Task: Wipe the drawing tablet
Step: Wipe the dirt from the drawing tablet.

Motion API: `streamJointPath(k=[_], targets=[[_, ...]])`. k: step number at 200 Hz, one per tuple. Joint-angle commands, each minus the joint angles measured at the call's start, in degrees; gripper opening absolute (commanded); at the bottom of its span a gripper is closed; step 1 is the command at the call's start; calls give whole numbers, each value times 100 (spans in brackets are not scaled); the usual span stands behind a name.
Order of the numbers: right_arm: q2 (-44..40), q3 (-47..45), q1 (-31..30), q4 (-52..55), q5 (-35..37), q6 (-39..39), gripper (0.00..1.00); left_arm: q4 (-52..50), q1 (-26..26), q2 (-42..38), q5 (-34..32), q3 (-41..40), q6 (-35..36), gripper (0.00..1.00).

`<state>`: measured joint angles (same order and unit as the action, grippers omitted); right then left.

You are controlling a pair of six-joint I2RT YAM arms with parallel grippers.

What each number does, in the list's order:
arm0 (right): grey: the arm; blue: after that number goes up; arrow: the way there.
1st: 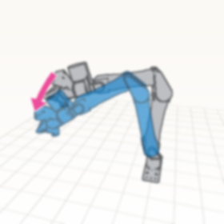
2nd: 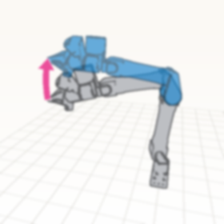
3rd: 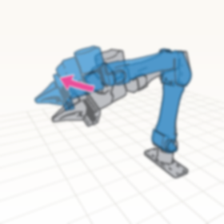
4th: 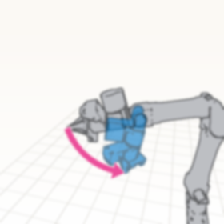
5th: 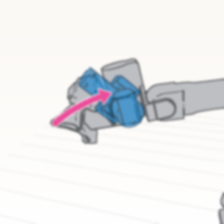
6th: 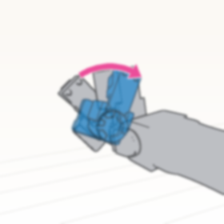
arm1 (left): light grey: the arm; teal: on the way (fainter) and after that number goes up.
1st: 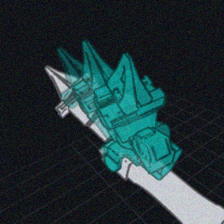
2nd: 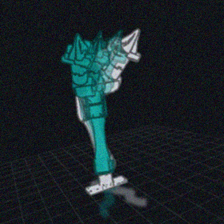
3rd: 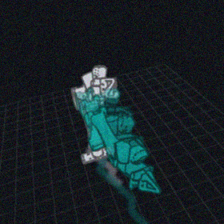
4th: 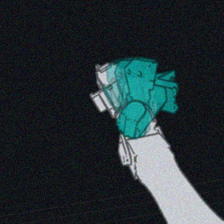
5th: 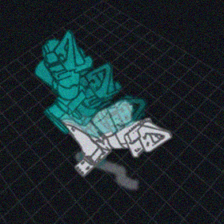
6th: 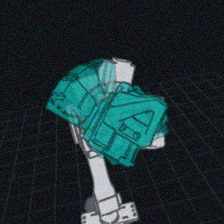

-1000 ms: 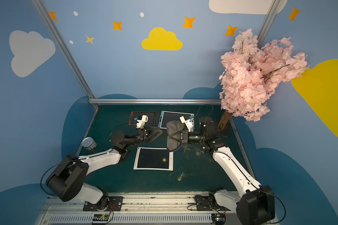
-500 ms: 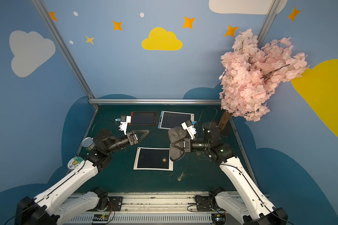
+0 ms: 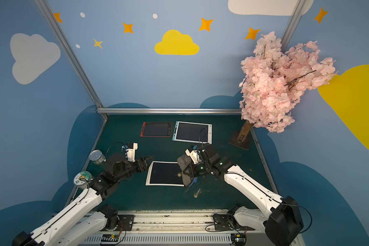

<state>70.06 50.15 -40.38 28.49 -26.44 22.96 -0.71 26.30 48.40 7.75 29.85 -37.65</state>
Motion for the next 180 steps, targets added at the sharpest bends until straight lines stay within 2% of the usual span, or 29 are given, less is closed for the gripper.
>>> streamJointPath(k=[1, 31, 64, 105, 134, 180], targets=[[484, 205, -144, -533, 289, -272, 0, 243, 4, 323, -441, 169, 294, 60], [1450, 838, -305, -665, -328, -433, 0, 326, -32, 888, -641, 432, 487, 60], [2234, 1472, -676, -801, -761, -592, 0, 456, -173, 963, -778, 359, 534, 60], [2711, 1957, -767, -660, -931, -746, 0, 316, -386, 1126, -764, 491, 704, 62], [2938, 2108, -807, -511, -890, -795, 0, 530, -490, 1283, -564, 370, 532, 62], [2797, 2122, -949, -406, -678, -633, 0, 228, -504, 769, -543, 61, 271, 63]])
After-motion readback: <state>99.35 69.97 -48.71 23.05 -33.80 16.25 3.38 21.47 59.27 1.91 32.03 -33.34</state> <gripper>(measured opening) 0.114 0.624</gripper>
